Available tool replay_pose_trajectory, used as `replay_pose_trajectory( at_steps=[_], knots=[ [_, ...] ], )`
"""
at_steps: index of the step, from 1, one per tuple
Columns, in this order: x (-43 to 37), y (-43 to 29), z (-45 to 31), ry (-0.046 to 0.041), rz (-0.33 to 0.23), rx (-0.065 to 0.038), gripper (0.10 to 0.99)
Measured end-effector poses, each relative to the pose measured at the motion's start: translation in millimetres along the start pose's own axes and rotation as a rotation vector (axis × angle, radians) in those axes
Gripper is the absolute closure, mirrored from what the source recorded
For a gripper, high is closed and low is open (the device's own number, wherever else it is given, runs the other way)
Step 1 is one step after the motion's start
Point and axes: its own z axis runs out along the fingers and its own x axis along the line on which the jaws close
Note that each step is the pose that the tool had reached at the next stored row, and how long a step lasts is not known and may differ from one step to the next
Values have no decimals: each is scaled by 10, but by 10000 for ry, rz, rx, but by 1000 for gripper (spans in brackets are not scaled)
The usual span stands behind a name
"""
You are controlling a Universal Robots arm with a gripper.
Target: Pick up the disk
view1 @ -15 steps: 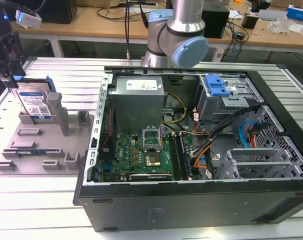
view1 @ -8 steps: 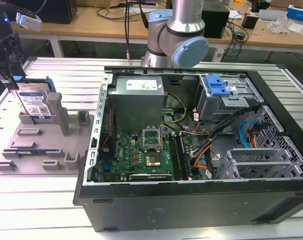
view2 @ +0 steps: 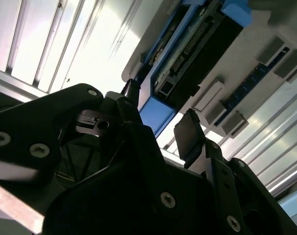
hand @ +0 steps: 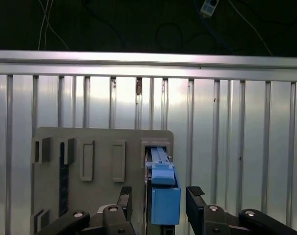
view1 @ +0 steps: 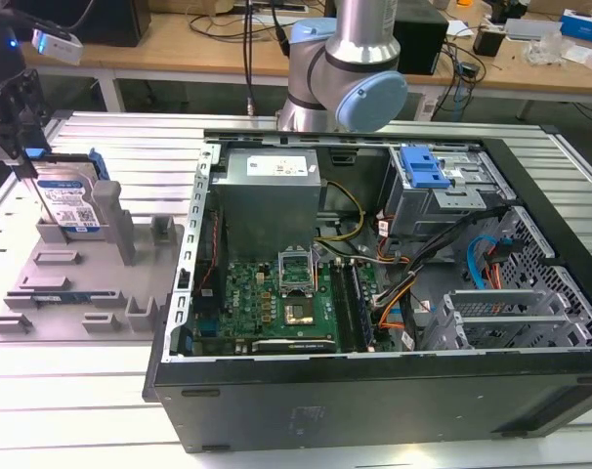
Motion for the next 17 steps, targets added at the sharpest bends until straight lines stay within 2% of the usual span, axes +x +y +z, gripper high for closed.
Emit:
replay_pose_trajectory(
  at_steps=[17],
  knots=[
    [-2,0,123,1,0,-1,529]
  ],
)
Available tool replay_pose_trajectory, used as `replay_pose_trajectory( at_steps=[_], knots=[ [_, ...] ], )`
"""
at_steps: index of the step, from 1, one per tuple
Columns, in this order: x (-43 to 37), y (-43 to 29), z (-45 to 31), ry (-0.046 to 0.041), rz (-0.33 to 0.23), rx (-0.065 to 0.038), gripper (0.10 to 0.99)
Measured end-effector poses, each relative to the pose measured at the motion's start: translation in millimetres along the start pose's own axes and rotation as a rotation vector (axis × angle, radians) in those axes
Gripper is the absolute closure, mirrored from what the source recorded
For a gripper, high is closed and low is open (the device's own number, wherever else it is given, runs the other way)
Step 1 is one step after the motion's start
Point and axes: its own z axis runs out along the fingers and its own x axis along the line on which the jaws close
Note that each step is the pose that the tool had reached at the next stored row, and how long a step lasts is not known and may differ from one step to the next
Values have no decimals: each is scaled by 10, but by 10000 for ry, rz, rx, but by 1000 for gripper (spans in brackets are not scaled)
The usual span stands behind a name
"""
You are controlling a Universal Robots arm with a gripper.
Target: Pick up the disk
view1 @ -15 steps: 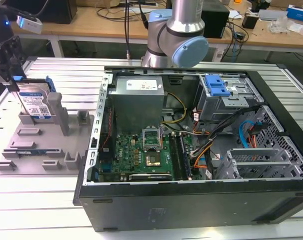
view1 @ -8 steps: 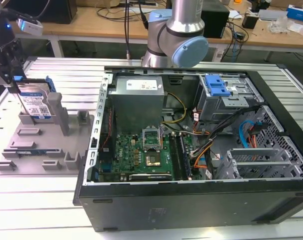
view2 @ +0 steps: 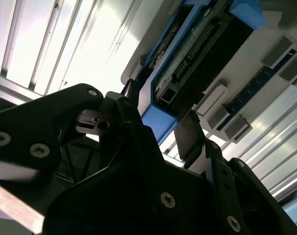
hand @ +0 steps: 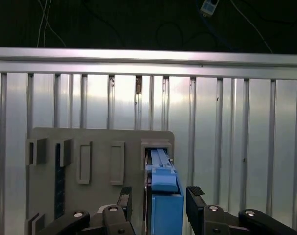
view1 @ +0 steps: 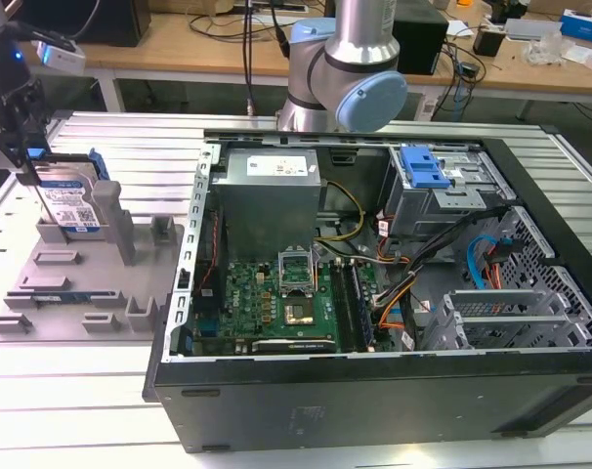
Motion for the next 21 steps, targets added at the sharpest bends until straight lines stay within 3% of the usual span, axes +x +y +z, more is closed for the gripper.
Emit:
replay_pose_trajectory(
  at_steps=[2,3,21],
  knots=[
    [0,0,8,0,0,0,541],
    [0,0,12,0,0,1,612],
    [-3,0,57,-1,0,1,612]
  ],
)
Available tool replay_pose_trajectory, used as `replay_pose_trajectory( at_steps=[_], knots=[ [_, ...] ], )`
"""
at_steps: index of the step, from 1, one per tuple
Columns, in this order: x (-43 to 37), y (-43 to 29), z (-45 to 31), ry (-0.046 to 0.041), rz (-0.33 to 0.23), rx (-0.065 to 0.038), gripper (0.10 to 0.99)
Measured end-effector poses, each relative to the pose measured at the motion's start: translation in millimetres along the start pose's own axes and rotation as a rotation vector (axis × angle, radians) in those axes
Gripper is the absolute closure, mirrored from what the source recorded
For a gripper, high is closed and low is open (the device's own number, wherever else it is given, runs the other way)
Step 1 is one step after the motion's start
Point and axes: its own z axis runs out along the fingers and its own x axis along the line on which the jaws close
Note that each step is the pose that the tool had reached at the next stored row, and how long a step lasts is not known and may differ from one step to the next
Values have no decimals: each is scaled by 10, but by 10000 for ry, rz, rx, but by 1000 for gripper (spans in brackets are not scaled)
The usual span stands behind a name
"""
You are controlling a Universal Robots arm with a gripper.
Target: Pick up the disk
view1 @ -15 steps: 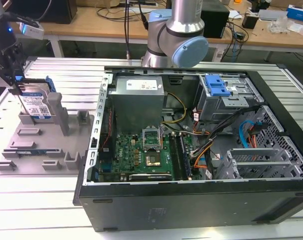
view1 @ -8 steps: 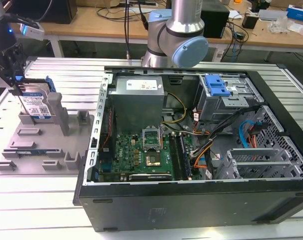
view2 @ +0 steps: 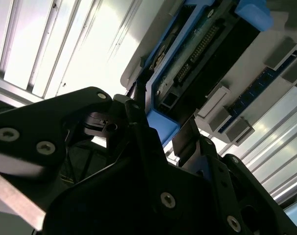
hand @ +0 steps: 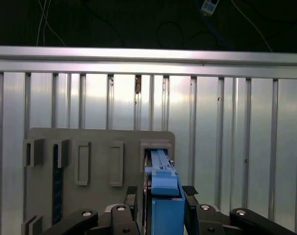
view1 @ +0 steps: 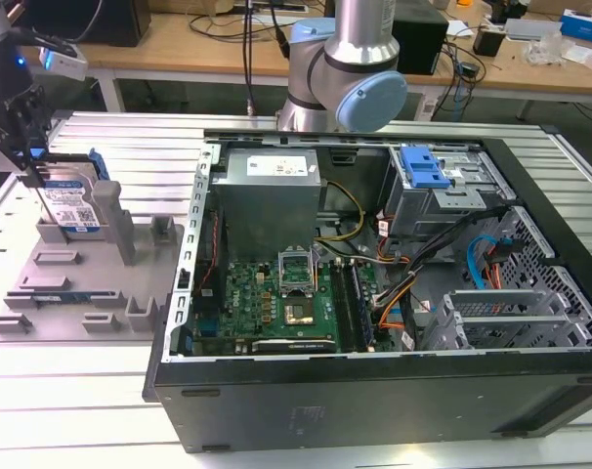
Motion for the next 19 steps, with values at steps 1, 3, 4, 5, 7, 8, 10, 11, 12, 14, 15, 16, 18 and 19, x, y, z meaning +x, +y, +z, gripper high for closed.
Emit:
replay_pose_trajectory(
  at_steps=[1,3,4,5,7,8,10,11,12,14,15,16,18,19],
  knots=[
    [0,0,1,0,0,0,612],
    [0,1,2,0,0,0,612],
    [0,1,3,0,0,0,627],
    [0,1,4,1,1,0,694],
    [0,1,6,1,0,-1,718],
    [0,1,7,0,0,0,718],
    [0,1,7,1,0,-1,718],
    [0,1,7,0,0,-1,718],
    [0,1,7,0,0,-1,718],
    [0,1,8,0,0,0,718],
    [0,1,8,0,0,0,718],
    [0,1,8,0,0,0,718],
    [0,1,8,0,0,0,718],
    [0,1,9,-6,1,2,718]
  ],
)
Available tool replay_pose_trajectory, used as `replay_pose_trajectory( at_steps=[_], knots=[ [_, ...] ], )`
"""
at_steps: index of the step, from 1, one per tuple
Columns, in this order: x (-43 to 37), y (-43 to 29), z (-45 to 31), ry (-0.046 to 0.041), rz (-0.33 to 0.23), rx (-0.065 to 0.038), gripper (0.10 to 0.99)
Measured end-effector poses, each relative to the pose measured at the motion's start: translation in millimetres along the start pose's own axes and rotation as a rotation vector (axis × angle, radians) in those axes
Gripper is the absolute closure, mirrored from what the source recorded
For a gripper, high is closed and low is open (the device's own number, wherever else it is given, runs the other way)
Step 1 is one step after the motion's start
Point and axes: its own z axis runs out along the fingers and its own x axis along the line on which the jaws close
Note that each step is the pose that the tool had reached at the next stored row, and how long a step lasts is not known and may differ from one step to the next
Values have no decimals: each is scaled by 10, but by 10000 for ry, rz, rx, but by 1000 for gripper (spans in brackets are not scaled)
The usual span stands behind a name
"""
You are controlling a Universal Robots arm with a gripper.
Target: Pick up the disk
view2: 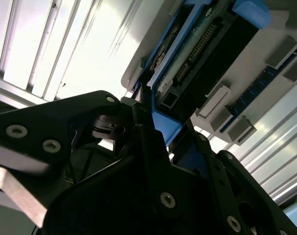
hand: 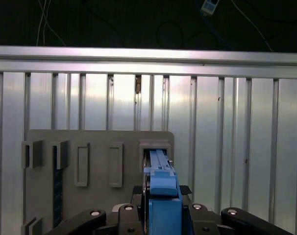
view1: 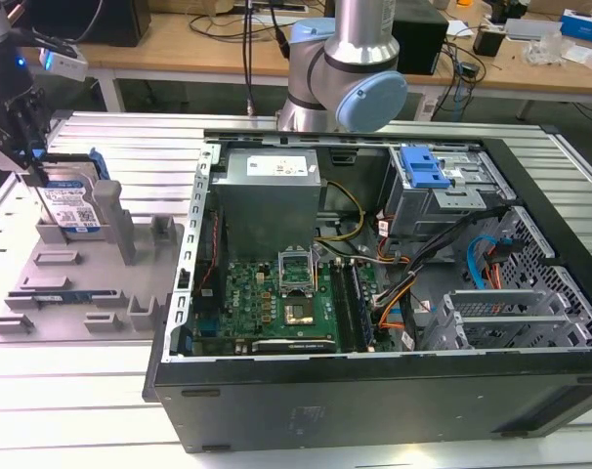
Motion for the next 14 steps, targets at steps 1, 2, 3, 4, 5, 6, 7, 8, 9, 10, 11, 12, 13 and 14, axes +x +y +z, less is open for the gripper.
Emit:
replay_pose_trajectory(
  at_steps=[1,2,3,4,5,6,7,8,9,10,11,12,13,14],
  knots=[
    [2,0,-1,-3,0,2,718],
    [2,0,-2,-3,0,1,718],
    [3,0,-8,-4,-1,1,718],
    [3,0,-19,-3,-1,0,718],
    [4,1,-51,-2,-1,-1,718],
    [4,1,-81,-2,-1,-1,718],
    [5,1,-110,-2,-1,-1,718],
    [5,2,-137,-2,-1,-1,718],
    [5,2,-169,-2,-2,-1,718],
    [6,2,-202,-2,-4,-1,718],
    [6,2,-231,-2,-6,0,718],
    [7,3,-265,-2,-7,0,718],
    [7,3,-290,-2,-8,1,718],
    [8,3,-339,-1,-8,0,718]
  ],
)
